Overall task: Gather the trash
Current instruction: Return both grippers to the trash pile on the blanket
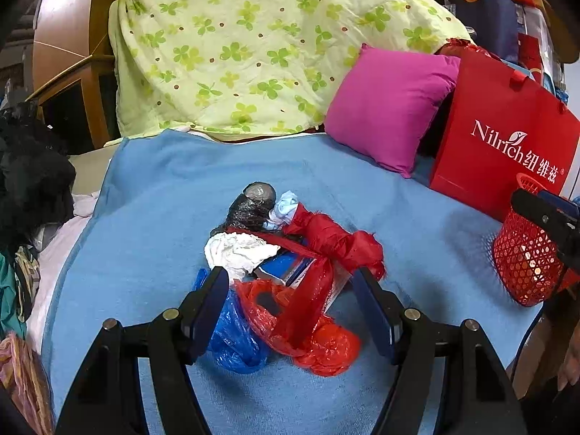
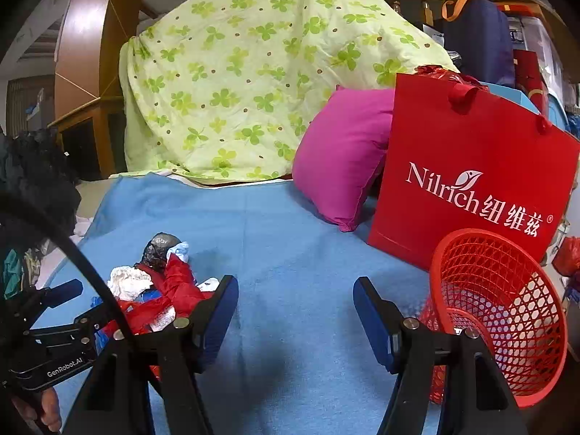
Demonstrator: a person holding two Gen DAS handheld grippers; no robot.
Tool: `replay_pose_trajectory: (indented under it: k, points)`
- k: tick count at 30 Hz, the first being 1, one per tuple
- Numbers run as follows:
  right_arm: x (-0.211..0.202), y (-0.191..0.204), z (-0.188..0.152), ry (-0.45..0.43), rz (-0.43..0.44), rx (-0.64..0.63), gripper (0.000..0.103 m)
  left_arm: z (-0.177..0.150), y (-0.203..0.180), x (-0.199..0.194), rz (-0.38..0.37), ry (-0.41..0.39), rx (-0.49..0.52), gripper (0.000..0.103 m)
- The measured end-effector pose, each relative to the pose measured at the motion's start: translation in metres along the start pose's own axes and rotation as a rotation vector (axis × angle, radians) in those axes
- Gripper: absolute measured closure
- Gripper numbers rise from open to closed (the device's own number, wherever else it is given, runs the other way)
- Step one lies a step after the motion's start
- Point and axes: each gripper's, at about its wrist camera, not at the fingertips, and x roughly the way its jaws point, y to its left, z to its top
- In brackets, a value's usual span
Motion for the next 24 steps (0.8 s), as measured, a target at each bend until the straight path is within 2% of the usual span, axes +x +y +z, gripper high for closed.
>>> replay_pose_trajectory:
  k: [16,19,24]
  points:
    - [0.012,0.031,-0.004,0.048,0.046,-0.047,0.033,-0.006,0.028,0.006,0.039,0.036,-0.047,0.031]
    - [0.023,0.033,-0.006,0.101,0.105,-0.03,0.033,-0.008,0.04,0.013,0.064,0.073,-0.06,0.031]
    - [0.058,0.022,-0.016,0.275,0.315,0.123,0.033,-0.014,0.064,0.025,0.101,0.159,-0.108,0.031]
